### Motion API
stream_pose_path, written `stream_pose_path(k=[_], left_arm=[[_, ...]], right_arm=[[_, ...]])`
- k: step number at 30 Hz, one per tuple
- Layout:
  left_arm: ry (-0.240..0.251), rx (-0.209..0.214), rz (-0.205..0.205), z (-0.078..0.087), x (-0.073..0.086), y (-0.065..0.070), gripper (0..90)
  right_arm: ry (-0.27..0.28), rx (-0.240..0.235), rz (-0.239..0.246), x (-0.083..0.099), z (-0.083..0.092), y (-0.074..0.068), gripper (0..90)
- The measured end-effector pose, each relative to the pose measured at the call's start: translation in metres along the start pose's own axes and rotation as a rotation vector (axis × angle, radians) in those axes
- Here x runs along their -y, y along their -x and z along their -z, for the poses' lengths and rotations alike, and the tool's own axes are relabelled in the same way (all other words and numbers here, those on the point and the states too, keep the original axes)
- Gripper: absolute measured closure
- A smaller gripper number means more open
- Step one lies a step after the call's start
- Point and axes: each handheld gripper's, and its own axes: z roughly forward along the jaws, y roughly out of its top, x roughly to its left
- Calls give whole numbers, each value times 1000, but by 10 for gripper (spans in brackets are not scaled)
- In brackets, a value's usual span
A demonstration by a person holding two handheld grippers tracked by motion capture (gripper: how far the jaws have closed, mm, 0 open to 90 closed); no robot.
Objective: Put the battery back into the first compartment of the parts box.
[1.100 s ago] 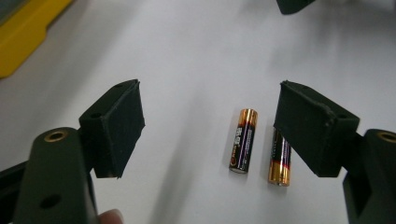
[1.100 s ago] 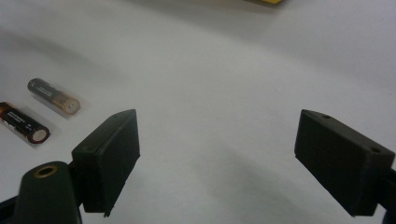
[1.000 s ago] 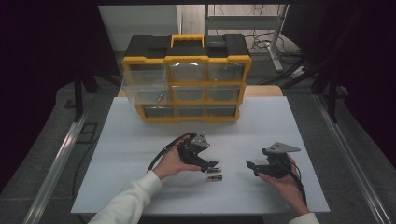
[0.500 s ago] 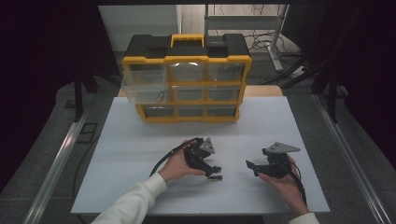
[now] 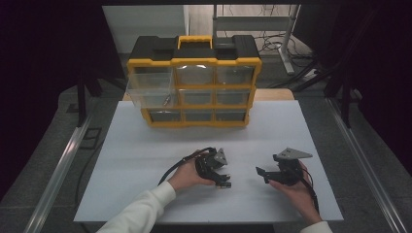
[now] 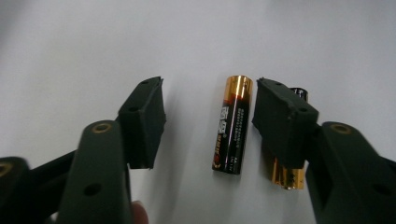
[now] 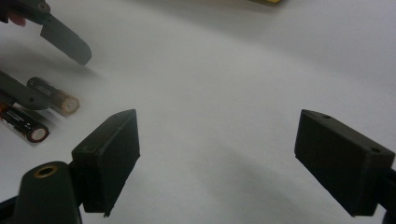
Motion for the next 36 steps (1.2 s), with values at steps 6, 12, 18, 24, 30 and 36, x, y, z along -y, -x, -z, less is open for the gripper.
stream_pose_path(k=[6, 12, 18, 24, 30, 36], left_arm=[[-15, 6, -13, -2, -1, 2, 532], [-13, 54, -4, -2, 0, 1, 672], [-8, 66, -15, -2, 1, 2, 759], [-4, 67, -15, -2, 1, 2, 768], [6, 54, -6, -1, 1, 1, 771], [41, 45, 10, 6, 1, -2, 771]], right_arm=[[-1, 1, 1, 0, 0, 0, 142], [-1, 2, 1, 0, 0, 0, 142], [1, 2, 1, 0, 0, 0, 142], [1, 3, 2, 0, 0, 0, 142], [0, 5, 6, 0, 0, 0, 142], [0, 6, 7, 0, 0, 0, 142]])
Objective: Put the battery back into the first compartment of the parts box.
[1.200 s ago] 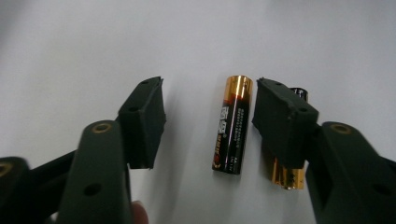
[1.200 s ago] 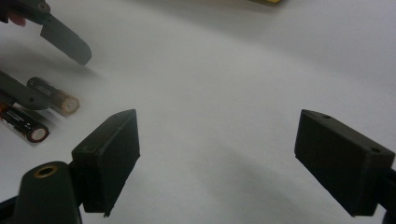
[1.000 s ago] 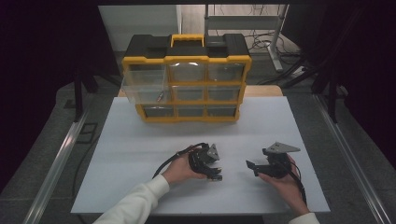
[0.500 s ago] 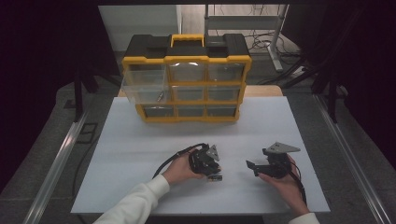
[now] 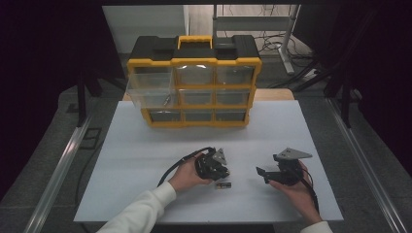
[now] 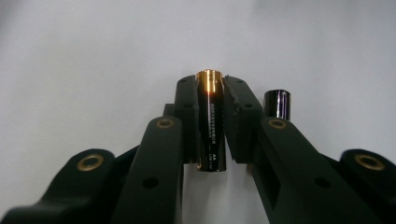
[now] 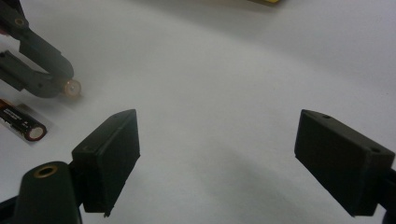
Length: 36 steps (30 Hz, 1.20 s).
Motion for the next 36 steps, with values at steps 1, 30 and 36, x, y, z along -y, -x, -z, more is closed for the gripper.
stream_pose_path(k=[1, 30, 36], left_arm=[[8, -3, 2, 1, 0, 0, 771], [165, -38, 76, 50, 10, -8, 771], [196, -41, 85, 58, 13, -8, 771]], right_arm=[[0, 0, 0, 0, 0, 0, 142], [0, 3, 1, 0, 1, 0, 142], [2, 5, 2, 0, 1, 0, 142]])
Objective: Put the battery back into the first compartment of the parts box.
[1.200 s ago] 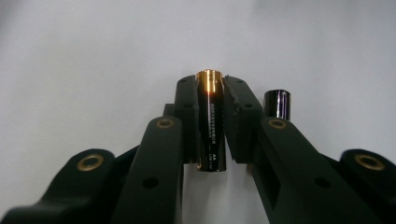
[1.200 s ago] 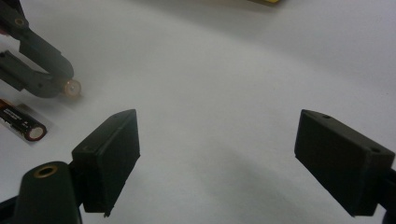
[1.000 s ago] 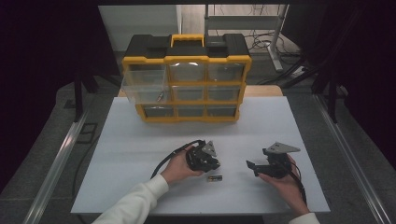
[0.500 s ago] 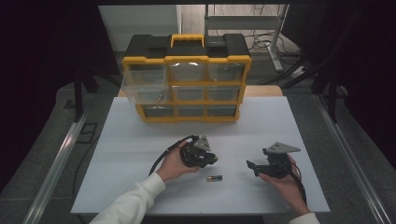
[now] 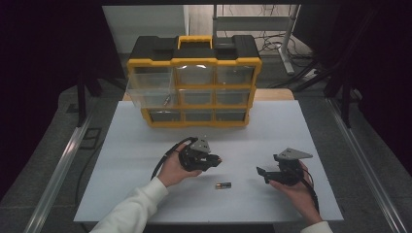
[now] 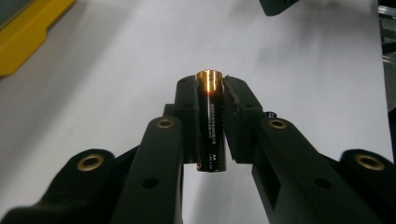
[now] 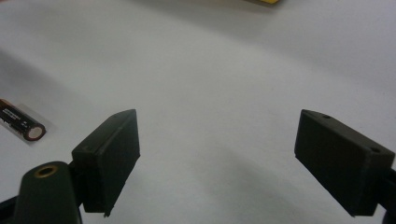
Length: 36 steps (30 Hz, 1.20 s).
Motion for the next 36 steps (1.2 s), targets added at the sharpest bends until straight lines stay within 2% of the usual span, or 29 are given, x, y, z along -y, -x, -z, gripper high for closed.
stream_pose_path(k=[6, 19, 36], left_arm=[[31, -2, 13, 7, 0, -1, 771], [127, -4, 51, 34, 5, -7, 771], [219, -30, 73, 61, 6, -10, 771]], right_arm=[[-1, -1, -2, 0, 0, 0, 142], [1, 0, -1, 0, 0, 0, 142], [-1, 0, 1, 0, 0, 0, 142]])
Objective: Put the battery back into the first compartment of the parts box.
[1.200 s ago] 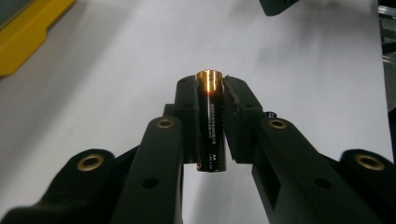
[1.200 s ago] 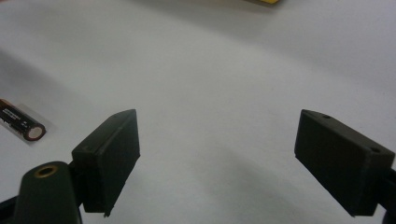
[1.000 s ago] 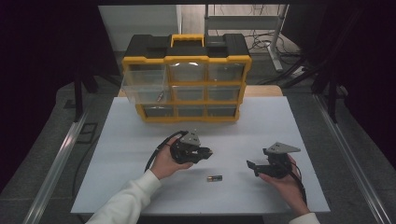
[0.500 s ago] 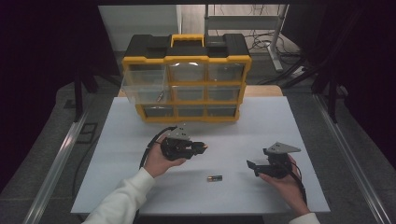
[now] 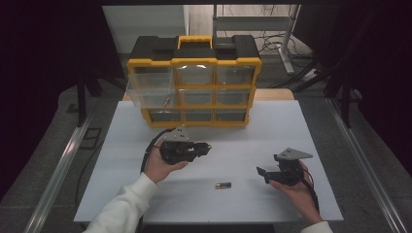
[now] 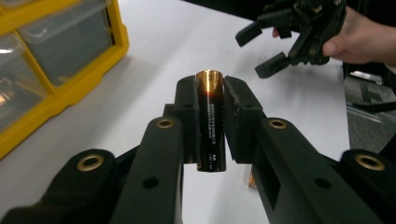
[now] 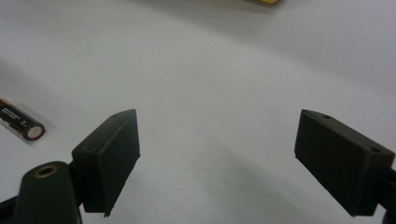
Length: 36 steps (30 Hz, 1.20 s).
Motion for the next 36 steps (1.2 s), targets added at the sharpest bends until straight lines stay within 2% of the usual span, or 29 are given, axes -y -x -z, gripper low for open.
stream_pose_path(k=[11, 20, 36], left_arm=[[68, -7, 29, 17, 0, -5, 771], [131, -9, 32, 34, -6, -6, 770], [222, -56, 55, 69, -13, -15, 770]], right_arm=[[0, 0, 1, 0, 0, 0, 142], [0, 1, 0, 0, 0, 0, 143], [-4, 1, 4, 0, 0, 0, 143]])
